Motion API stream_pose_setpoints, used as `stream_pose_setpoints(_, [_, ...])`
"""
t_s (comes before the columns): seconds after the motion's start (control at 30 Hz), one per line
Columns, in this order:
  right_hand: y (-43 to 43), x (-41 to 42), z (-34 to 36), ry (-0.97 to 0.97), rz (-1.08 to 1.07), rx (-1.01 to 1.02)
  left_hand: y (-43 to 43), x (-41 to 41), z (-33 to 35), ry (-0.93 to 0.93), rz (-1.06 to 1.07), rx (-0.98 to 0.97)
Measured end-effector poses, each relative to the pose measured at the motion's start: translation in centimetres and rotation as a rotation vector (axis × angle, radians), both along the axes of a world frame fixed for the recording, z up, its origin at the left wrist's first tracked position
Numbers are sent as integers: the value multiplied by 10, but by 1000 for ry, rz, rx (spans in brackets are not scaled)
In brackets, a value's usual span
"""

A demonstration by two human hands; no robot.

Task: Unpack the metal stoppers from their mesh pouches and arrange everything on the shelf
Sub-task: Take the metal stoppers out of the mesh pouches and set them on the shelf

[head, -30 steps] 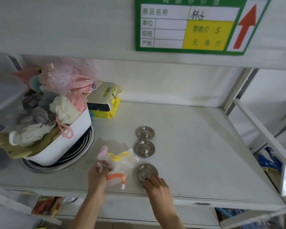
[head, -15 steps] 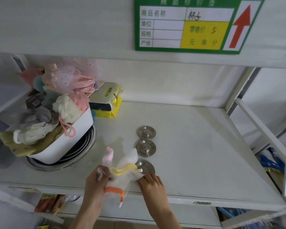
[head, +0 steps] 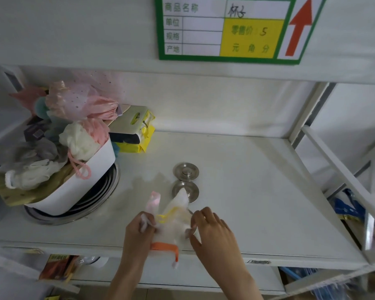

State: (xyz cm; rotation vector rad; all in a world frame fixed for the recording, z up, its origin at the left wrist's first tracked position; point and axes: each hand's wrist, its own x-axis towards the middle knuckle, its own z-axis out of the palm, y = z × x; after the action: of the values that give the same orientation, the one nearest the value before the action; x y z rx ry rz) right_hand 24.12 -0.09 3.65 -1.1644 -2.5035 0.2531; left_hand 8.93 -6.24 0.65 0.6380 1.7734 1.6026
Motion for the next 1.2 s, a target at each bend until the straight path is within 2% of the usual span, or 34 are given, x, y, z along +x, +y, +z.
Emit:
stream_pose_setpoints(0.13, [-7, 0, 22, 56, 62, -31, 5, 11, 9, 54, -44, -1])
stream_pose_setpoints(0.3, [1, 1, 21, 36, 136, -72, 9, 17, 11, 39, -56, -12])
stream_pose_setpoints(0.47, [13, 15, 23, 139, 142, -348, 10, 16, 10, -13, -73, -24])
stream_pose_setpoints(0.53, [18, 21, 25, 185, 104, -385, 13, 17, 12, -23, -92, -18])
stream_pose_setpoints(0.67, [28, 25, 24, 165, 16, -370, 19, 24, 11, -28, -119, -20])
stream_pose_setpoints(0.83, [40, 21, 17, 124, -124, -246, 28, 33, 12, -46, -154, -47])
stream_pose_setpoints(1.0, [59, 21, 9, 206, -271, -182, 30, 38, 11, -213, -255, 14])
stream_pose_setpoints(1.2, [91, 14, -3, 260, -269, -221, 33, 43, 6, -176, -155, -23])
